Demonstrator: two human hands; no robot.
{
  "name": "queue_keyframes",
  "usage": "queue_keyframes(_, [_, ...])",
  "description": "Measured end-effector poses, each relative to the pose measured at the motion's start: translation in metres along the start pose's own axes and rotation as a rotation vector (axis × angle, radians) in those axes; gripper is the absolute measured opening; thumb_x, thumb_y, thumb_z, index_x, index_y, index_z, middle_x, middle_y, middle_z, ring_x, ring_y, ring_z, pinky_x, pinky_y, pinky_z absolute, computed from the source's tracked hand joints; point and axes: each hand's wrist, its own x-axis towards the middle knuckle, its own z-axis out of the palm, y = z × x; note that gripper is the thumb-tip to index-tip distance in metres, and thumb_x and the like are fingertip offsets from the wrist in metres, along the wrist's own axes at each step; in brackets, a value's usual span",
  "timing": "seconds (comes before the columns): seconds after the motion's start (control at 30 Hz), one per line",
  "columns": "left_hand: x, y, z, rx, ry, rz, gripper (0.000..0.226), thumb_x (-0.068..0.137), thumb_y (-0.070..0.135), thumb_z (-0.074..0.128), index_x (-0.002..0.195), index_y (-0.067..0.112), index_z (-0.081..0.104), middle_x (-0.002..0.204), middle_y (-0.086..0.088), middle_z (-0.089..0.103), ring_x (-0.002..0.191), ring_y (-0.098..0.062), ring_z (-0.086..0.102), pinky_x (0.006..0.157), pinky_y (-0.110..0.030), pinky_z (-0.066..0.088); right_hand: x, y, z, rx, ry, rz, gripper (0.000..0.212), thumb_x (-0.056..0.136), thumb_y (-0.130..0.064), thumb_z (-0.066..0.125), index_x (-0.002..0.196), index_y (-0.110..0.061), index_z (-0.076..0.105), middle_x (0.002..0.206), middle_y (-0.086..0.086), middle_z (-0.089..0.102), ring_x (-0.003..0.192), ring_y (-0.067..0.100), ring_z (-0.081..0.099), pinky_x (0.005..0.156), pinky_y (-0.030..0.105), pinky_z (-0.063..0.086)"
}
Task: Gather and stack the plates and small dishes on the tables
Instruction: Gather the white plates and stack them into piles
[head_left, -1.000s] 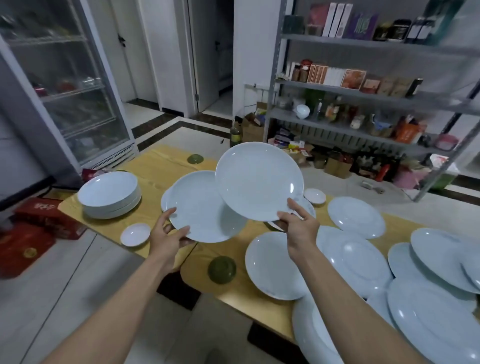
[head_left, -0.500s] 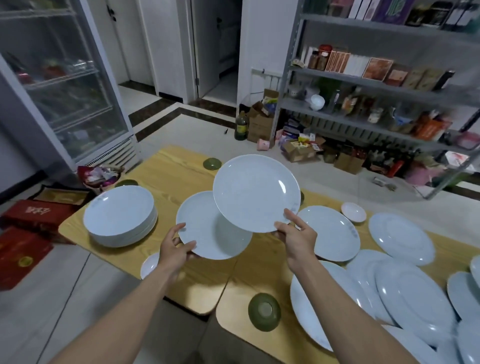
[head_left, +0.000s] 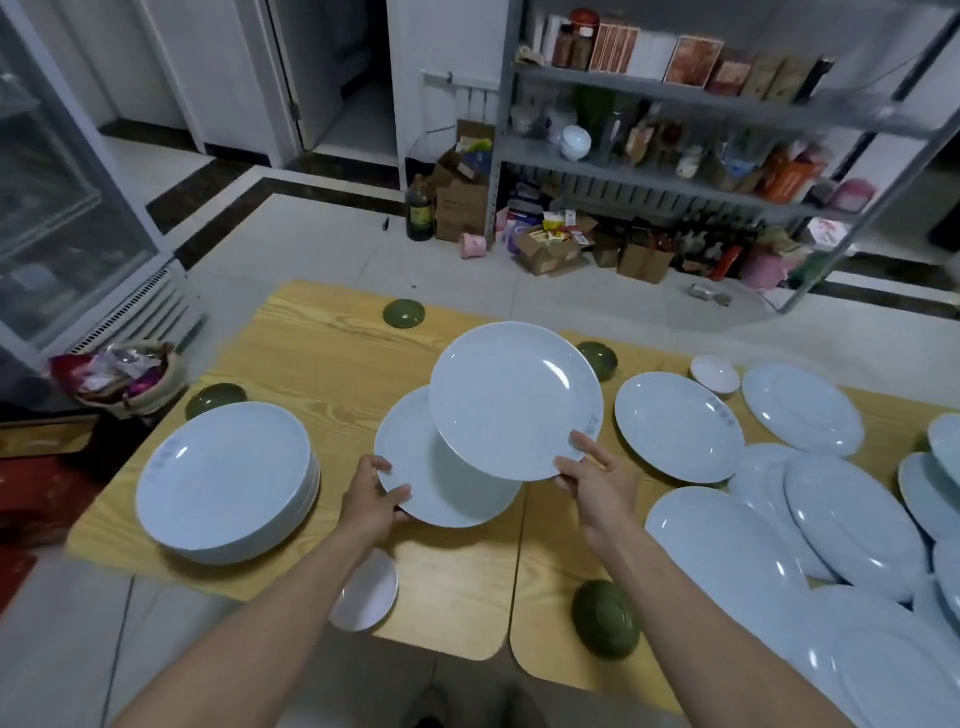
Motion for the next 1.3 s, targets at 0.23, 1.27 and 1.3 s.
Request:
queue_keyframes(0.23, [0.037,-0.005,-0.011,0.147,-0.058,0.006,0.028,0.094,0.011,0.063,0.089,0.012,0.035,0.093,-0.018,0.06,0.066,-0.031,0.07,0.057,-0.044,0.059,0.009,0.037,0.02,-0.033,0.042,0.103,0.034,0.083,0.009,0.071,0.11,-0.012,0.071,0.112,0.003,0.065,0.099,0.024,0.07,0.066,0.023,0.061])
queue_keyframes(1.27, [0.059,0.037,-0.018,0.81,-0.099,0.436,0.015,0.095,0.025,0.05,0.108,0.018,0.053,0.098,-0.003,0.063,0.096,-0.025,0.056,0.077,-0.038,0.046,0.028,0.049,0.057,-0.729,0.034,-0.04,0.032,0.084,-0.017,0.075,0.112,-0.005,0.071,0.081,0.005,0.073,0.075,0.02,0.068,0.075,0.034,0.058])
queue_keyframes(1.3, [0.054,0.048,-0.012,0.898,-0.114,0.488,0.023,0.096,0.028,0.05,0.117,0.018,0.053,0.107,-0.002,0.062,0.104,-0.025,0.054,0.082,-0.037,0.045,0.025,0.042,0.054,-0.739,0.013,-0.055,0.034,0.085,-0.018,0.074,0.117,-0.006,0.069,0.085,0.002,0.072,0.08,0.019,0.068,0.075,0.032,0.056])
